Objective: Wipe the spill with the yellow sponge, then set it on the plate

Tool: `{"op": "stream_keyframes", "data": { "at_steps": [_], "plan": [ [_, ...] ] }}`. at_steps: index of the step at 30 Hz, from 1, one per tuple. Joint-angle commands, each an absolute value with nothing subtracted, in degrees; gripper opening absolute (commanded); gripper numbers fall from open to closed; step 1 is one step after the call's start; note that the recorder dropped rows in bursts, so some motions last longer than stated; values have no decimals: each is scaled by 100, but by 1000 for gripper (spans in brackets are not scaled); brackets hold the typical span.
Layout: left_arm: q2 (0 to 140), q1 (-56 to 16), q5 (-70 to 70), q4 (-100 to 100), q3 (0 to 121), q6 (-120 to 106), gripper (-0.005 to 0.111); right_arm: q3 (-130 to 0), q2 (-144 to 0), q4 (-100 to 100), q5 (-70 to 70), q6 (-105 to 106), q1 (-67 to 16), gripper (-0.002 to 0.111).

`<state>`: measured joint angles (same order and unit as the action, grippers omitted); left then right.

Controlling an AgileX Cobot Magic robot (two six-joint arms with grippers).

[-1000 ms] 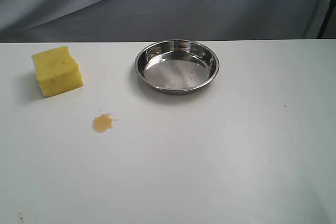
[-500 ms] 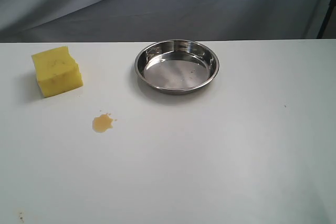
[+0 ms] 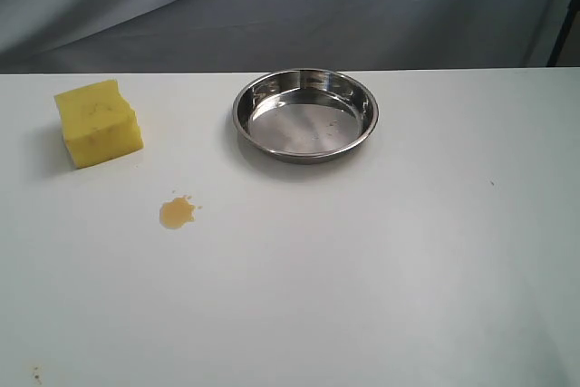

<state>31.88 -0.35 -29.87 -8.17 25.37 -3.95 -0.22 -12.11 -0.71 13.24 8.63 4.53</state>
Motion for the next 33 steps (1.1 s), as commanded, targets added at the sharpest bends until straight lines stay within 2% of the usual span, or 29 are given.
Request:
{"op": "stream_keyframes", "data": {
  "at_steps": [1, 19, 29, 33],
  "plan": [
    [3298, -50, -2147, -832, 2606, -840, 0, 0, -1230, -42, 1277, 859, 473, 0],
    [3298, -50, -644, -832, 2653, -1059, 0, 0, -1230, -42, 1277, 847, 473, 0],
    [3298, -61, 1431, -832, 3662, -1091, 0, 0, -1230, -42, 1277, 858, 473, 0],
    [3298, -61, 1724, -957, 3953, -1069, 0, 0, -1230, -42, 1277, 858, 473, 0]
  ]
}}
